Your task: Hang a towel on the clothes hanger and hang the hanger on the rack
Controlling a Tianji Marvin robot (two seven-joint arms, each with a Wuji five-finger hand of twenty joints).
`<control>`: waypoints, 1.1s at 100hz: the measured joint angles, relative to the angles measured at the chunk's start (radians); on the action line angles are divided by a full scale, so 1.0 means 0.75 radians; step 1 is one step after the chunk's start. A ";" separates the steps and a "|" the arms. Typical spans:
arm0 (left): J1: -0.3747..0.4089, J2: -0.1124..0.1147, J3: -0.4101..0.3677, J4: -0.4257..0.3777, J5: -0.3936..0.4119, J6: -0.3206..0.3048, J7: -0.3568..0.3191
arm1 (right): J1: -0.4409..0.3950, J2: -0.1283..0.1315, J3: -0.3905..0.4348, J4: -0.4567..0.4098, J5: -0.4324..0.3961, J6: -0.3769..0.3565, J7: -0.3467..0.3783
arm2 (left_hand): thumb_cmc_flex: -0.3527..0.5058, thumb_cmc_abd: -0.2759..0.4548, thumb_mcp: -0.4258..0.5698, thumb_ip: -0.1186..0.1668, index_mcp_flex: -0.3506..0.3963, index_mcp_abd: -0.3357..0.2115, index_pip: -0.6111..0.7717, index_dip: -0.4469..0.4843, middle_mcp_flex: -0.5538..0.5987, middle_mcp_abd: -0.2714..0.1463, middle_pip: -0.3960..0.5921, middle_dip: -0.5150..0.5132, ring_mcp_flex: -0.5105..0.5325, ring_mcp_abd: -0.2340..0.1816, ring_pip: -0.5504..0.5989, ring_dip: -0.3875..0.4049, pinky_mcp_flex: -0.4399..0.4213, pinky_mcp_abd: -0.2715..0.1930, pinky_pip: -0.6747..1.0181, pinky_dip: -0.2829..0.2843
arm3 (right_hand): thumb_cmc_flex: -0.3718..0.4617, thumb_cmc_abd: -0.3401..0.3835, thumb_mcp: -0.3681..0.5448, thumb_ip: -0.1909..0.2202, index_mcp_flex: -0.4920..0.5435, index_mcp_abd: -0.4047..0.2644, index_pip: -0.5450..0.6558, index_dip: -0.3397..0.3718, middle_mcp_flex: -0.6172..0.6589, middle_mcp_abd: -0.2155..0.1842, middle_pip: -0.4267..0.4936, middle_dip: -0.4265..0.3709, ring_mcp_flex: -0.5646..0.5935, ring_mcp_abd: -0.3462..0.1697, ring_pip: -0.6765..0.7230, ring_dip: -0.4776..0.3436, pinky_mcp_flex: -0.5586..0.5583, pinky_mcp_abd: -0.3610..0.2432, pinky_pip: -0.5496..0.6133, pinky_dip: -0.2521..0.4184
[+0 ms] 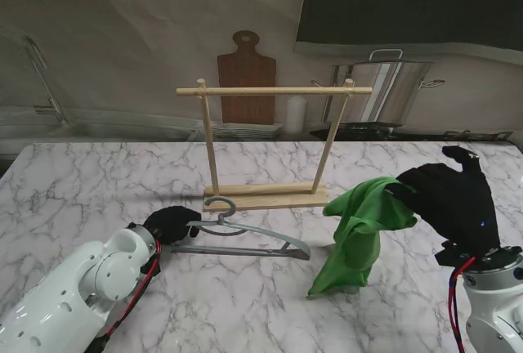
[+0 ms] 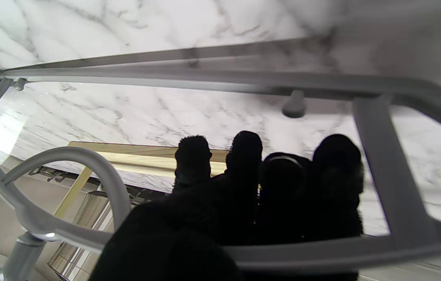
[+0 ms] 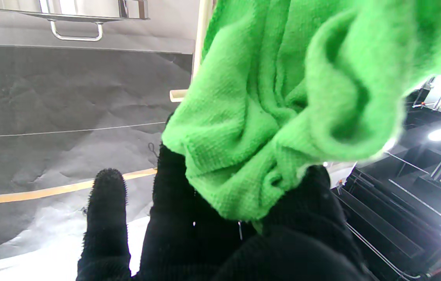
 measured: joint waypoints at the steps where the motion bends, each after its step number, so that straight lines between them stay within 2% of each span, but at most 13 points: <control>1: -0.006 0.000 0.008 0.002 -0.006 0.004 0.001 | -0.002 0.000 0.002 -0.003 0.001 -0.003 0.000 | 0.000 0.000 0.000 0.000 0.000 0.000 0.000 0.000 0.000 0.000 0.000 0.000 0.000 0.000 0.000 0.000 0.000 0.000 0.000 0.000 | 0.000 0.000 0.000 0.000 0.000 0.000 0.000 0.000 0.000 0.000 0.000 0.000 0.000 0.000 0.000 0.000 0.000 0.000 0.000 0.000; 28: -0.136 -0.024 0.183 0.063 -0.142 0.112 0.038 | -0.051 -0.011 0.036 -0.087 0.046 -0.031 0.033 | 0.000 -0.002 0.004 0.000 0.000 0.005 0.000 0.000 0.001 0.004 0.001 0.000 0.007 0.000 0.001 -0.013 0.011 0.000 0.000 -0.016 | 0.000 -0.027 0.001 0.013 0.045 0.000 -0.019 0.000 0.052 -0.003 -0.015 0.000 0.050 0.004 0.013 0.001 0.019 0.002 0.015 0.018; 53: -0.251 -0.055 0.331 0.112 -0.231 0.191 0.085 | -0.120 -0.030 0.025 -0.189 0.202 -0.023 0.122 | 0.000 -0.004 0.010 0.000 0.000 0.012 0.000 0.000 0.002 0.011 0.001 0.000 0.008 0.000 0.002 -0.014 0.011 0.000 0.000 -0.027 | 0.000 -0.041 0.013 0.026 0.068 0.017 -0.020 0.000 0.074 0.018 -0.016 0.013 0.068 0.033 0.033 0.016 0.034 0.017 0.024 0.025; 65: -0.299 -0.077 0.368 0.125 -0.279 0.223 0.104 | -0.178 -0.037 0.018 -0.243 0.204 -0.012 0.131 | 0.000 -0.004 0.010 0.000 0.000 0.012 0.000 0.000 0.003 0.012 0.001 0.000 0.008 0.000 0.002 -0.014 0.011 0.000 0.000 -0.029 | 0.000 -0.041 0.015 0.026 0.069 0.020 -0.021 0.000 0.075 0.025 -0.016 0.014 0.068 0.038 0.039 0.017 0.034 0.017 0.026 0.036; 74: -0.332 -0.089 0.396 0.130 -0.314 0.239 0.118 | -0.212 -0.039 -0.003 -0.269 0.257 -0.012 0.171 | 0.000 -0.004 0.010 0.001 0.000 0.013 0.000 0.000 0.003 0.012 0.001 0.000 0.008 0.000 0.002 -0.014 0.012 0.000 0.000 -0.033 | 0.000 -0.042 0.015 0.027 0.083 0.031 -0.035 0.000 0.095 0.030 -0.018 0.015 0.084 0.049 0.052 0.017 0.034 0.017 0.027 0.036; 88: -0.367 -0.103 0.440 0.130 -0.379 0.248 0.133 | -0.224 -0.039 -0.057 -0.277 0.292 -0.011 0.196 | 0.000 -0.014 0.011 0.012 0.000 0.017 0.000 0.000 0.013 0.020 0.002 0.000 0.008 0.000 0.002 -0.015 0.012 0.001 0.000 -0.039 | 0.000 -0.042 0.016 0.028 0.083 0.033 -0.035 0.000 0.095 0.035 -0.026 0.015 0.084 0.052 0.052 0.017 0.035 0.018 0.037 0.037; 94: -0.378 -0.110 0.458 0.130 -0.395 0.249 0.136 | -0.222 -0.040 -0.070 -0.280 0.339 -0.015 0.238 | 0.000 -0.015 0.011 0.012 0.000 0.018 0.000 0.000 0.014 0.020 0.002 0.000 0.008 0.000 0.002 -0.017 0.012 0.001 0.000 -0.042 | 0.000 -0.042 0.016 0.029 0.083 0.034 -0.035 0.000 0.096 0.039 -0.028 0.015 0.084 0.057 0.052 0.018 0.039 0.018 0.039 0.037; 101: -0.383 -0.120 0.470 0.129 -0.428 0.249 0.143 | -0.212 -0.041 -0.080 -0.280 0.418 -0.026 0.303 | 0.000 -0.016 0.012 0.013 0.000 0.019 0.000 0.000 0.015 0.020 0.002 -0.002 0.013 0.000 -0.018 -0.058 0.012 0.005 0.000 -0.074 | 0.001 -0.042 0.016 0.029 0.083 0.035 -0.035 0.000 0.097 0.045 -0.029 0.015 0.088 0.066 0.052 0.018 0.050 0.018 0.050 0.039; 110: -0.381 -0.128 0.477 0.121 -0.469 0.243 0.145 | -0.183 -0.042 -0.092 -0.276 0.443 -0.031 0.318 | 0.000 -0.017 0.013 0.013 0.000 0.022 0.000 0.000 0.015 0.021 0.002 -0.022 0.027 0.020 -0.174 -0.176 0.013 0.050 0.000 -0.154 | 0.001 -0.042 0.016 0.029 0.083 0.036 -0.035 0.001 0.108 0.046 -0.029 0.015 0.099 0.067 0.054 0.018 0.052 0.019 0.052 0.050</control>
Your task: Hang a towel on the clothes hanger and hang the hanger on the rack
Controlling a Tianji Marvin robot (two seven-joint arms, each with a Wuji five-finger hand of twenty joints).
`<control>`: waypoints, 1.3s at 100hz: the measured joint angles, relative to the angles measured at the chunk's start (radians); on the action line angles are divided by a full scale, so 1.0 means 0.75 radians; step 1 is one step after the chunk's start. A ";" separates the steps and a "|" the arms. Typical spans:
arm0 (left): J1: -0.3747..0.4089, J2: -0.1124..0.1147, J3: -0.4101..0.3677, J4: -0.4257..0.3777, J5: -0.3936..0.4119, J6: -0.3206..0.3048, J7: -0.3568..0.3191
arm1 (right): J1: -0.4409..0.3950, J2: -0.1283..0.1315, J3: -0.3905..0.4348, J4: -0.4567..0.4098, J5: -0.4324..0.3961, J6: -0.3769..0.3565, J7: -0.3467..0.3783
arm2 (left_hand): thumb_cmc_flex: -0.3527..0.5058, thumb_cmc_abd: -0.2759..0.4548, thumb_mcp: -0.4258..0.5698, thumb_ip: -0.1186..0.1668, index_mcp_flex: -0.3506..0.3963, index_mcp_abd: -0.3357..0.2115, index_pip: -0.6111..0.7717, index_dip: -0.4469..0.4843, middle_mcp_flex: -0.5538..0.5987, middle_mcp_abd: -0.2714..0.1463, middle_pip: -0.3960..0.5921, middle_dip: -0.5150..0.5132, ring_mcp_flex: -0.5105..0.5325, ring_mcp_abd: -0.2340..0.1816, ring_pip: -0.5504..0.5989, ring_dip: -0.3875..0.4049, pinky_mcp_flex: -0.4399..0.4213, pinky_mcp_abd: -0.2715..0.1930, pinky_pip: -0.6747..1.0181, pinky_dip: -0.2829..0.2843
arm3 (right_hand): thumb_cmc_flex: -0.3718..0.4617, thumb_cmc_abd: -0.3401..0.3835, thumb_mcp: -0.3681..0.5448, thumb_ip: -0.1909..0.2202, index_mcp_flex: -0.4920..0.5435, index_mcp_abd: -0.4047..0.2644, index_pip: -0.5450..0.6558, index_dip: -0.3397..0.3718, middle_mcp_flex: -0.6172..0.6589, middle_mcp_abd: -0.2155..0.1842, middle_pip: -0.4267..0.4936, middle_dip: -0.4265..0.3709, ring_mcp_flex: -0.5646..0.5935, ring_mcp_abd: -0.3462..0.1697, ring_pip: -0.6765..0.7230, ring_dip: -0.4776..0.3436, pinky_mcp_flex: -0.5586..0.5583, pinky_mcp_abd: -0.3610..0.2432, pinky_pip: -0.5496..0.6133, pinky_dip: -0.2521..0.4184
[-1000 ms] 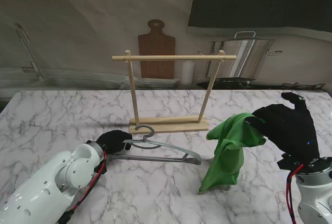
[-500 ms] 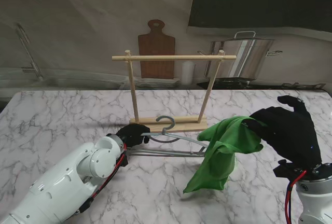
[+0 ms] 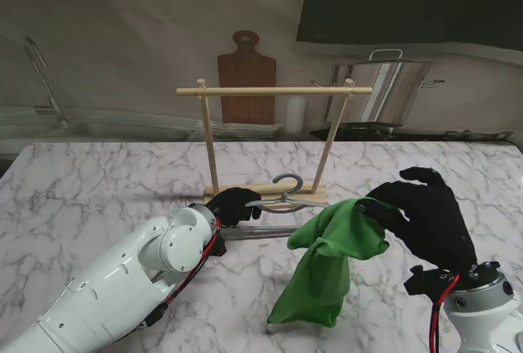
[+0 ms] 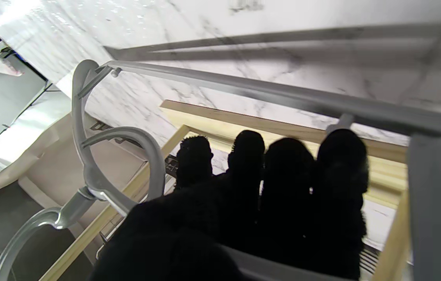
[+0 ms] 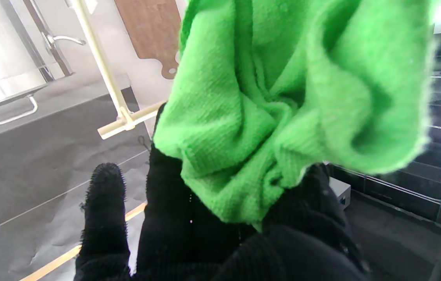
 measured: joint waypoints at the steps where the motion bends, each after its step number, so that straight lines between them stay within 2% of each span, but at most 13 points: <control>1: 0.001 -0.001 0.000 -0.002 -0.006 -0.001 0.000 | 0.005 0.000 -0.001 0.001 -0.001 0.000 -0.001 | 0.000 0.000 0.001 0.000 0.000 0.001 0.000 0.000 0.000 0.000 0.000 -0.002 0.006 0.007 -0.025 -0.017 0.000 0.008 0.000 -0.012 | 0.000 0.000 0.000 0.000 0.000 0.000 0.000 0.000 0.000 0.000 0.000 0.000 0.000 0.000 0.000 0.000 0.000 0.000 0.000 0.000; 6: 0.006 -0.003 -0.002 -0.012 -0.038 -0.002 -0.006 | 0.027 -0.001 -0.003 0.008 -0.002 0.003 -0.003 | 0.000 0.000 0.002 0.000 0.000 0.006 -0.001 -0.001 0.000 0.002 0.000 -0.026 0.011 0.052 -0.167 -0.117 0.000 0.071 0.000 -0.085 | 0.000 0.000 0.000 0.000 0.000 0.000 0.000 0.000 0.000 0.000 0.000 0.000 0.000 0.000 0.000 0.000 0.000 0.000 0.002 0.000; 12: 0.020 -0.005 -0.013 -0.028 -0.076 -0.001 -0.018 | 0.048 -0.002 -0.003 0.015 0.006 0.006 -0.003 | 0.000 0.000 0.003 0.000 0.000 0.011 -0.004 -0.001 0.000 0.006 0.000 -0.043 0.011 0.091 -0.299 -0.244 0.001 0.113 0.004 -0.158 | 0.007 0.000 0.000 0.000 0.000 0.005 0.000 0.000 0.000 0.001 0.000 0.000 0.000 0.001 0.000 0.000 0.000 0.000 0.002 0.000; 26: 0.059 -0.006 -0.047 -0.070 -0.111 0.011 -0.071 | 0.088 -0.003 -0.003 0.028 0.059 0.010 0.013 | 0.000 0.000 0.008 0.000 0.000 0.028 -0.036 -0.004 0.000 0.016 -0.004 -0.059 0.012 0.116 -0.438 -0.476 0.024 0.159 0.017 -0.283 | 0.013 0.000 0.000 0.000 0.000 0.016 -0.001 0.001 0.000 0.003 0.000 0.001 0.000 0.002 0.000 0.000 0.000 0.003 0.012 0.000; 33: 0.064 -0.004 -0.050 -0.072 -0.157 0.013 -0.090 | 0.108 -0.003 -0.008 0.033 0.081 0.015 0.024 | 0.000 0.000 0.008 0.000 -0.002 0.032 -0.048 -0.004 -0.003 0.019 -0.006 -0.059 0.012 0.134 -0.454 -0.535 0.054 0.177 0.023 -0.313 | 0.014 0.000 0.000 0.000 0.000 0.017 -0.001 0.001 0.000 0.004 0.000 0.002 0.000 0.002 0.000 0.000 0.000 0.014 0.013 0.000; 41: 0.067 -0.002 -0.050 -0.072 -0.211 0.013 -0.100 | 0.135 -0.003 -0.022 0.040 0.100 0.023 0.036 | 0.001 0.000 0.008 0.000 -0.002 0.033 -0.051 -0.004 -0.003 0.020 -0.014 -0.059 0.012 0.134 -0.454 -0.551 0.055 0.178 0.023 -0.337 | 0.014 0.000 0.000 0.000 0.000 0.017 -0.001 0.002 0.000 0.004 0.000 0.003 0.000 0.002 0.000 0.000 0.000 0.014 0.013 0.000; 49: 0.067 -0.001 -0.050 -0.071 -0.217 0.010 -0.127 | 0.162 -0.003 -0.035 0.046 0.112 0.034 0.046 | 0.001 0.000 0.008 0.000 -0.002 0.033 -0.051 -0.004 -0.003 0.020 -0.020 -0.059 0.012 0.135 -0.454 -0.566 0.068 0.178 0.023 -0.352 | 0.014 0.000 0.000 0.000 0.000 0.017 -0.001 0.002 0.000 0.004 0.000 0.003 0.000 0.002 0.000 0.000 0.000 0.014 0.013 0.000; 61: 0.070 0.003 -0.052 -0.070 -0.251 -0.002 -0.152 | 0.196 -0.002 -0.053 0.056 0.123 0.059 0.056 | 0.002 0.000 0.008 0.000 -0.002 0.035 -0.051 -0.003 -0.003 0.023 -0.021 -0.047 0.012 0.141 -0.450 -0.578 0.071 0.182 0.023 -0.358 | 0.014 0.000 0.000 0.000 0.000 0.017 -0.001 0.003 0.000 0.004 0.000 0.003 0.000 0.002 0.000 0.000 0.000 0.014 0.013 0.000; 81: 0.073 0.007 -0.051 -0.070 -0.314 -0.006 -0.179 | 0.270 -0.003 -0.092 0.073 0.207 0.102 0.070 | 0.004 0.000 0.008 0.000 -0.003 0.040 -0.052 -0.003 -0.003 0.029 -0.022 -0.042 0.012 0.145 -0.445 -0.587 0.074 0.185 0.023 -0.363 | 0.014 0.000 0.000 0.000 0.000 0.017 -0.001 0.003 0.000 0.004 0.000 0.015 0.000 0.002 0.000 0.000 0.000 0.015 0.014 0.001; 94: 0.086 0.001 -0.063 -0.069 -0.440 -0.002 -0.177 | 0.315 -0.005 -0.114 0.099 0.184 0.106 0.041 | 0.009 0.000 0.008 0.000 -0.003 0.048 -0.054 -0.003 -0.003 0.037 -0.024 -0.031 0.012 0.151 -0.441 -0.592 0.074 0.193 0.024 -0.364 | 0.014 0.000 0.000 0.000 0.000 0.017 -0.001 0.003 0.000 0.004 0.000 0.016 0.000 0.002 0.000 0.000 0.000 0.015 0.014 0.001; 102: 0.102 -0.002 -0.081 -0.080 -0.488 0.001 -0.196 | 0.339 -0.008 -0.118 0.129 0.157 0.095 0.000 | 0.011 0.000 0.008 0.000 -0.003 0.052 -0.054 0.000 -0.003 0.042 -0.024 -0.027 0.012 0.152 -0.440 -0.596 0.074 0.193 0.024 -0.364 | 0.014 0.000 0.000 0.000 0.000 0.017 -0.001 0.004 0.000 0.004 0.000 0.016 0.000 0.002 0.000 0.000 -0.007 0.015 0.014 0.001; 115: 0.112 0.002 -0.085 -0.099 -0.494 0.004 -0.253 | 0.374 -0.012 -0.118 0.177 0.162 0.065 -0.015 | 0.012 0.000 0.009 0.000 -0.003 0.055 -0.054 0.011 -0.003 0.045 -0.024 -0.026 0.012 0.155 -0.439 -0.600 0.074 0.197 0.024 -0.364 | 0.014 0.000 0.000 0.000 0.000 0.017 -0.001 0.005 -0.009 0.004 0.000 0.016 0.000 0.002 0.000 0.000 -0.038 0.016 0.004 0.001; 130: 0.110 0.007 -0.075 -0.099 -0.570 0.012 -0.279 | 0.426 -0.018 -0.106 0.246 0.195 -0.025 -0.018 | 0.013 0.000 0.009 0.000 -0.003 0.058 -0.054 0.019 -0.003 0.048 -0.025 -0.025 0.012 0.157 -0.438 -0.600 0.074 0.199 0.026 -0.364 | 0.014 0.000 0.000 0.000 0.000 0.017 -0.001 0.006 -0.010 0.003 0.000 0.016 0.000 0.002 0.000 0.000 -0.039 0.016 0.000 0.001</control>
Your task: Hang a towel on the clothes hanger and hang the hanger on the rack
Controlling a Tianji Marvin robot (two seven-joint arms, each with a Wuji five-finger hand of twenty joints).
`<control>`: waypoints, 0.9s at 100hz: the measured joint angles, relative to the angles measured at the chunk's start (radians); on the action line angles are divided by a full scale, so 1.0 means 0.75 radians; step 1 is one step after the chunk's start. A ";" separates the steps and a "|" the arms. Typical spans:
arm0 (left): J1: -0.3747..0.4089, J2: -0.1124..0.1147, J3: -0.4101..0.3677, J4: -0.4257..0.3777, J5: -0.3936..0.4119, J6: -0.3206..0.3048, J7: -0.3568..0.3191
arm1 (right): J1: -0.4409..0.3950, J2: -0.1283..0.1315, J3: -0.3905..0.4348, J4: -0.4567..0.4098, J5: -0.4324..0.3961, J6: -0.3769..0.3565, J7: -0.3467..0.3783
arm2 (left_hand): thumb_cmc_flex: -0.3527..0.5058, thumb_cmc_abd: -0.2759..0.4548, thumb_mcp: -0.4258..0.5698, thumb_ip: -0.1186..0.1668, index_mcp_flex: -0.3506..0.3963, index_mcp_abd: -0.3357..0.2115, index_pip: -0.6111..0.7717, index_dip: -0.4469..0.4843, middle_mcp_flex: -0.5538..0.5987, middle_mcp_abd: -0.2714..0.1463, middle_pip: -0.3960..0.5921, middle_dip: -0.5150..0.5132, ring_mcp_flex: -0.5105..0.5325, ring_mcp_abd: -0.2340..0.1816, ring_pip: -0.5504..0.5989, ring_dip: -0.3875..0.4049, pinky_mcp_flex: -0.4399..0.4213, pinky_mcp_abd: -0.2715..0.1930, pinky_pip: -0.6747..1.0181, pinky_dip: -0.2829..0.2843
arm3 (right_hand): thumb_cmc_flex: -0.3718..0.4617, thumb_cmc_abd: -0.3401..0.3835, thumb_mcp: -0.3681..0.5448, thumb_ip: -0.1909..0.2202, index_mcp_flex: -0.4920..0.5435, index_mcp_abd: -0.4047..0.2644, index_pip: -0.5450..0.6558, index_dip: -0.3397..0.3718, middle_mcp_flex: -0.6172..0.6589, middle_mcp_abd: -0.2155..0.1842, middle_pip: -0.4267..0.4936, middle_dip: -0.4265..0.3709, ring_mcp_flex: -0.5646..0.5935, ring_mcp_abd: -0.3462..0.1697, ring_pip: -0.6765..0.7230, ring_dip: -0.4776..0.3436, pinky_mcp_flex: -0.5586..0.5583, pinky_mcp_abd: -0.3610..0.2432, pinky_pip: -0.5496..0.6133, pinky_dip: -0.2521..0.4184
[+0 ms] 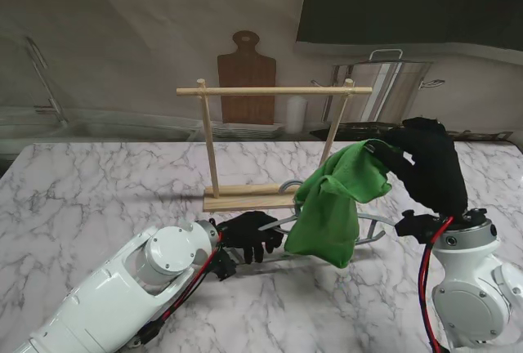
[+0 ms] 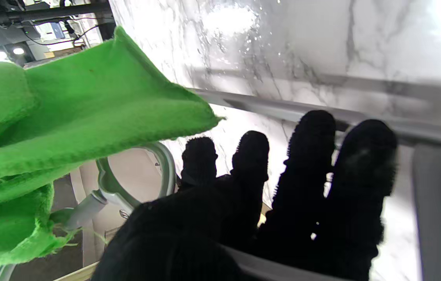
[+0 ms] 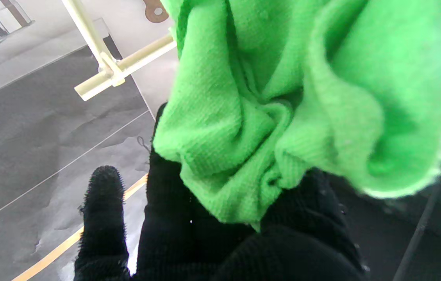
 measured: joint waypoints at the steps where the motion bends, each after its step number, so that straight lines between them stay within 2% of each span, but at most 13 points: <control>1: 0.000 0.000 0.000 0.000 -0.003 0.001 -0.002 | 0.004 0.000 0.001 0.005 0.000 -0.005 -0.001 | 0.000 0.000 0.000 0.000 0.000 0.000 0.000 0.000 0.000 0.000 0.000 0.000 0.000 0.000 0.000 0.000 0.000 0.000 0.000 0.000 | 0.000 0.000 0.000 0.000 0.000 0.000 0.000 0.000 0.000 0.000 0.000 0.000 0.000 -0.001 0.000 0.000 0.000 0.000 0.000 0.000; 16: -0.003 0.005 0.004 0.003 -0.035 0.018 -0.068 | 0.053 -0.002 0.029 0.078 0.006 -0.084 -0.002 | 0.001 0.000 0.000 0.000 0.000 0.002 0.000 0.010 0.000 0.002 -0.011 0.000 -0.001 0.004 0.000 0.000 0.000 0.003 0.001 0.000 | 0.000 0.000 0.000 0.000 0.000 0.000 0.000 0.000 -0.001 -0.001 0.000 0.000 -0.001 -0.002 0.000 0.000 -0.014 0.000 -0.018 0.000; 31: -0.001 0.011 0.001 0.004 -0.114 0.025 -0.112 | 0.089 -0.003 0.048 0.191 0.018 -0.220 -0.023 | 0.002 0.000 0.000 0.000 0.000 0.005 -0.013 0.014 0.000 0.002 -0.013 0.004 -0.002 0.005 -0.004 -0.001 -0.002 0.005 0.001 0.000 | 0.000 0.000 0.000 0.000 0.000 -0.001 0.000 0.000 -0.002 -0.004 0.000 0.000 -0.001 -0.005 -0.004 0.000 -0.014 0.000 -0.026 -0.012; 42: -0.006 0.017 0.004 0.005 -0.125 0.038 -0.165 | 0.107 -0.004 0.055 0.243 0.089 -0.241 0.011 | 0.002 0.000 0.000 0.000 -0.002 0.006 -0.013 0.015 0.000 0.003 -0.013 0.012 -0.002 0.008 -0.007 -0.001 -0.003 0.009 0.004 0.000 | 0.000 0.000 0.000 0.000 0.000 -0.001 0.000 0.000 -0.002 -0.004 0.000 0.000 -0.001 -0.005 -0.004 0.000 -0.014 0.000 -0.029 -0.017; 76: -0.019 0.040 0.010 0.010 -0.175 0.067 -0.260 | 0.185 -0.004 0.096 0.329 0.097 -0.334 0.051 | 0.003 0.000 0.000 0.000 -0.015 0.014 -0.032 0.030 0.000 0.005 -0.016 0.013 -0.003 0.008 -0.013 -0.001 -0.004 0.009 0.005 0.000 | -0.001 0.000 0.000 0.000 -0.001 -0.014 0.000 0.000 -0.017 -0.012 0.000 0.000 -0.007 -0.019 -0.031 0.013 -0.013 0.001 -0.037 -0.026; 90: -0.012 0.044 -0.006 0.008 -0.191 0.067 -0.280 | 0.213 0.005 0.099 0.356 0.173 -0.369 0.147 | 0.003 0.000 0.000 0.000 -0.015 0.015 -0.032 0.030 0.000 0.005 -0.017 0.013 -0.003 0.008 -0.014 -0.001 -0.005 0.009 0.006 0.000 | -0.001 0.000 0.000 0.000 -0.001 -0.017 0.000 -0.003 -0.019 -0.017 -0.018 0.000 -0.018 -0.021 -0.050 0.013 -0.013 0.001 -0.043 -0.029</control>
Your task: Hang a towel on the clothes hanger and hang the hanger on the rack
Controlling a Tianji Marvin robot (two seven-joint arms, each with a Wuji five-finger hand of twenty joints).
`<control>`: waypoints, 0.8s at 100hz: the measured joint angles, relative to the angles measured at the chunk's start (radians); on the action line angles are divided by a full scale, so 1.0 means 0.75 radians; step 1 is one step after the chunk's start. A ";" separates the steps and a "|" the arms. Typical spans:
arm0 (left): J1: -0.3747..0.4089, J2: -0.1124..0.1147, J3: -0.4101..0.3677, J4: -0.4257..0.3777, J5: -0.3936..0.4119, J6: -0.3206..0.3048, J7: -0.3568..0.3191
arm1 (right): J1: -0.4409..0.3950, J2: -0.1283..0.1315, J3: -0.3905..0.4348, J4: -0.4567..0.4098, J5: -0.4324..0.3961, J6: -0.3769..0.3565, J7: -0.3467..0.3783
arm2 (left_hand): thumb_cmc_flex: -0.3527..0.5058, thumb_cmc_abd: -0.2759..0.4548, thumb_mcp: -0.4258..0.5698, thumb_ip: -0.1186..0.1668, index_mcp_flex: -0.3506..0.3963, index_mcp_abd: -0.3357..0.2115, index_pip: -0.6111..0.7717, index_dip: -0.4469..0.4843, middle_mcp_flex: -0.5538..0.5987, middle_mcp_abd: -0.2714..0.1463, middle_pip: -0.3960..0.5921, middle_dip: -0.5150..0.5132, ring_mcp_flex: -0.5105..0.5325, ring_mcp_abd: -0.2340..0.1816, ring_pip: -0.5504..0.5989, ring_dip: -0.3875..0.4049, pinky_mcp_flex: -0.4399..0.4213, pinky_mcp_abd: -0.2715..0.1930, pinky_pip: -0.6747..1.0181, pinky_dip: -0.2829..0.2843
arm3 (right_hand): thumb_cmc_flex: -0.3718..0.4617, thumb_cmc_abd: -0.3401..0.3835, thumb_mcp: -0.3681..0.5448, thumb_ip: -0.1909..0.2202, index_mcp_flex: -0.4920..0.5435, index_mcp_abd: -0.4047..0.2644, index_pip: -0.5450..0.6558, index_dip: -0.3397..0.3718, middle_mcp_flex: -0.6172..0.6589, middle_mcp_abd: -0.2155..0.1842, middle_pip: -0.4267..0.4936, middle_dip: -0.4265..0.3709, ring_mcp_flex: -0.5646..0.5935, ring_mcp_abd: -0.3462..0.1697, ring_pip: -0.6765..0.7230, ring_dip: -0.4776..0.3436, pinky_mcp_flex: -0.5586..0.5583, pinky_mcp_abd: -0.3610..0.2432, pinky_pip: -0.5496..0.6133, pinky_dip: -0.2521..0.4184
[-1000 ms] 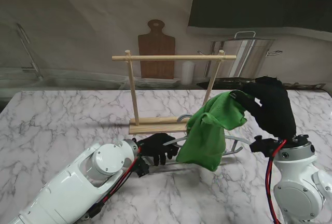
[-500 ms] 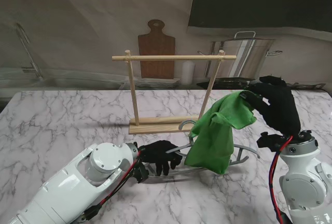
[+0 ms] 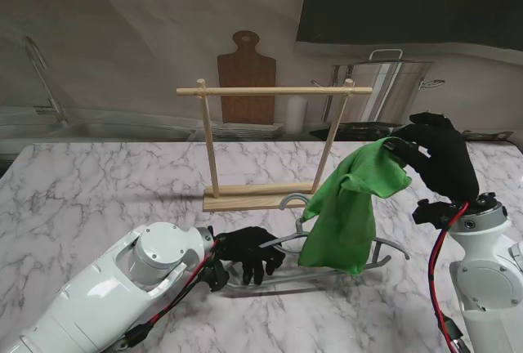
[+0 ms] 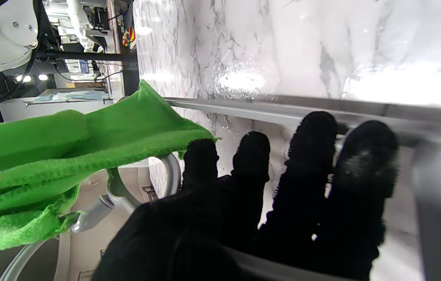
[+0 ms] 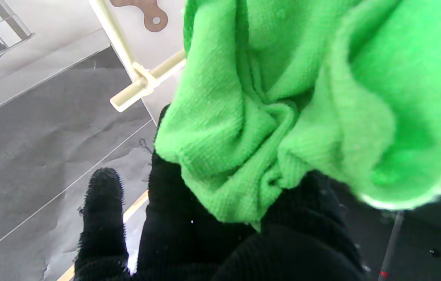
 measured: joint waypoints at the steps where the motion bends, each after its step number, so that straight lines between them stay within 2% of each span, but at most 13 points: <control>1: 0.002 0.000 -0.004 -0.001 -0.002 0.000 0.000 | 0.001 0.001 -0.001 0.002 0.001 -0.001 0.000 | 0.000 0.000 0.000 0.000 0.000 0.000 0.000 0.000 0.000 0.000 0.000 0.000 0.000 0.000 0.000 0.000 0.000 0.000 0.000 0.000 | 0.000 0.000 0.000 0.000 0.000 0.000 0.000 0.000 0.000 0.000 -0.001 0.000 0.000 0.000 -0.001 0.000 0.000 0.000 0.000 0.000; 14: 0.027 0.001 -0.040 -0.015 -0.007 0.000 0.000 | 0.013 0.004 -0.010 0.038 -0.082 -0.009 -0.063 | 0.000 0.000 0.000 0.000 0.000 0.000 0.000 0.000 0.000 0.000 0.000 0.000 0.000 0.000 0.000 0.000 0.000 0.000 0.002 0.000 | 0.000 0.000 0.000 0.000 0.000 -0.001 -0.004 -0.001 0.000 -0.002 -0.013 0.000 -0.001 -0.002 -0.007 0.000 0.001 -0.001 -0.007 0.000; 43: 0.050 0.002 -0.074 -0.025 -0.045 0.000 0.000 | -0.017 0.005 -0.032 0.085 -0.096 -0.014 -0.085 | 0.000 0.000 0.000 0.000 0.000 0.003 -0.011 0.000 0.000 0.002 0.000 0.000 0.000 0.000 -0.001 0.000 0.000 0.000 0.009 0.000 | 0.000 0.000 0.000 0.000 0.000 -0.002 -0.014 -0.001 -0.001 -0.003 -0.017 0.000 -0.001 -0.006 -0.018 0.000 0.001 -0.001 -0.011 0.000; 59: 0.058 -0.001 -0.085 -0.028 -0.022 0.007 0.047 | -0.092 0.004 -0.029 0.069 -0.121 -0.008 -0.102 | 0.000 0.000 0.000 0.000 0.000 0.003 -0.011 0.000 0.000 0.003 0.000 0.000 0.000 0.000 -0.001 0.000 0.000 0.001 0.011 0.000 | 0.000 0.000 0.000 0.000 0.000 -0.002 -0.014 -0.001 -0.002 -0.003 -0.017 0.002 -0.001 -0.006 -0.018 0.015 0.001 -0.001 -0.012 0.000; 68: 0.061 -0.008 -0.095 -0.028 -0.021 0.015 0.073 | -0.161 0.004 -0.022 0.025 -0.178 -0.008 -0.125 | 0.000 0.000 0.000 0.000 -0.002 0.005 -0.011 0.000 0.000 0.003 0.000 0.000 0.000 0.001 -0.001 0.000 0.000 0.001 0.014 0.000 | 0.000 0.000 0.000 0.000 0.000 -0.002 -0.014 -0.001 -0.002 -0.003 -0.017 0.003 -0.001 -0.006 -0.018 0.017 0.013 -0.001 -0.015 0.000; 80: 0.060 -0.014 -0.099 -0.027 -0.023 0.024 0.093 | -0.242 0.000 -0.011 -0.021 -0.194 -0.046 -0.133 | 0.000 0.000 0.000 0.000 -0.002 0.005 -0.011 0.000 0.000 0.003 -0.001 0.000 0.000 0.001 -0.001 0.000 0.000 0.001 0.014 0.000 | 0.000 0.000 0.000 0.000 0.000 -0.002 -0.014 -0.001 -0.001 -0.003 -0.017 0.003 -0.001 -0.006 -0.011 0.019 0.015 -0.001 -0.015 0.000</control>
